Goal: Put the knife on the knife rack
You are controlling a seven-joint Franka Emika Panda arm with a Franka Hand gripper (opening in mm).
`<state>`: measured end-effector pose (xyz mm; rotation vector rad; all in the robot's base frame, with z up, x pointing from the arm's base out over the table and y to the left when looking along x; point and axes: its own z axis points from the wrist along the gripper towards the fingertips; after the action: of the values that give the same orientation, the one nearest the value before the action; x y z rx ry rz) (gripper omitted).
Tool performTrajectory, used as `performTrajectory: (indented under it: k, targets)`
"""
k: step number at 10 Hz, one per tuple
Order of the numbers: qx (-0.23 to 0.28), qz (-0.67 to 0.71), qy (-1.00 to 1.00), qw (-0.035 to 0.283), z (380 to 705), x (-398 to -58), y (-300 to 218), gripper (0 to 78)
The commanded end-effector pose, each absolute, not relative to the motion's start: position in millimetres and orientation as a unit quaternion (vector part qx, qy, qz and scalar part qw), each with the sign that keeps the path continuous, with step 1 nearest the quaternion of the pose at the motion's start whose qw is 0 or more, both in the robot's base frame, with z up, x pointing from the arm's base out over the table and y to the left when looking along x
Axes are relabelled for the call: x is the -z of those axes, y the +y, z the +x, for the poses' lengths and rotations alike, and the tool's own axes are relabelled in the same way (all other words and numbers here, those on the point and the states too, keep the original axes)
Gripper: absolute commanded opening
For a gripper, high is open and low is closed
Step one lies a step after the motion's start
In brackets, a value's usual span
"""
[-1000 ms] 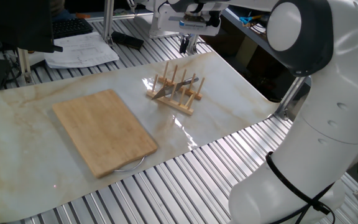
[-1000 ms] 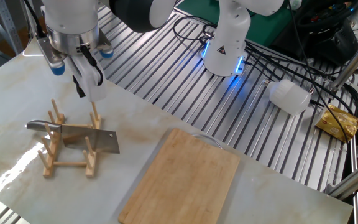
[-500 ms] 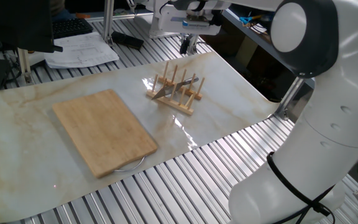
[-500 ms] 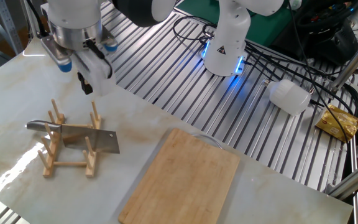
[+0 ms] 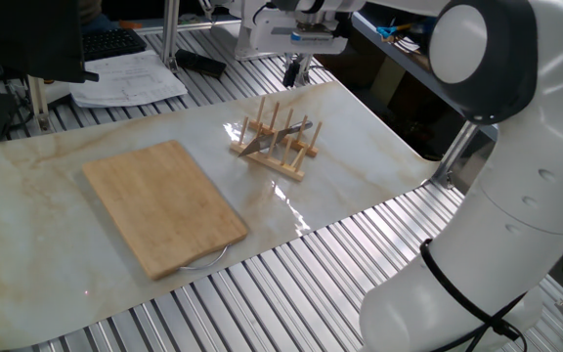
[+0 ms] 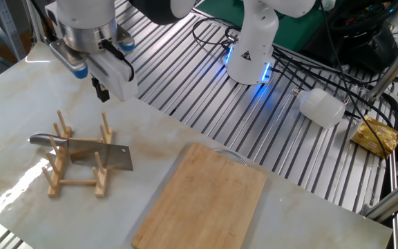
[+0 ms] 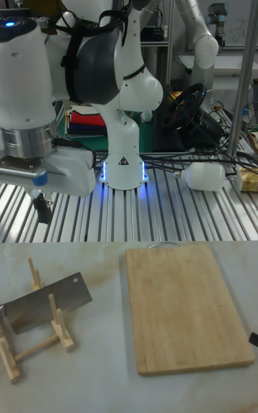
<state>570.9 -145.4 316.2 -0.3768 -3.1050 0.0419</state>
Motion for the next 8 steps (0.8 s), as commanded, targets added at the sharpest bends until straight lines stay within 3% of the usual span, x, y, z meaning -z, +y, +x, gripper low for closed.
performTrajectory:
  k: [1,5,8]
  targets:
    - [-0.016,-0.117,-0.993,-0.006,571,-318,-145,1.1]
    - [-0.009,-0.051,-0.999,-0.014,571,-318,-145,1.1]
    - [0.005,-0.057,-0.998,0.004,561,-330,-127,1.1]
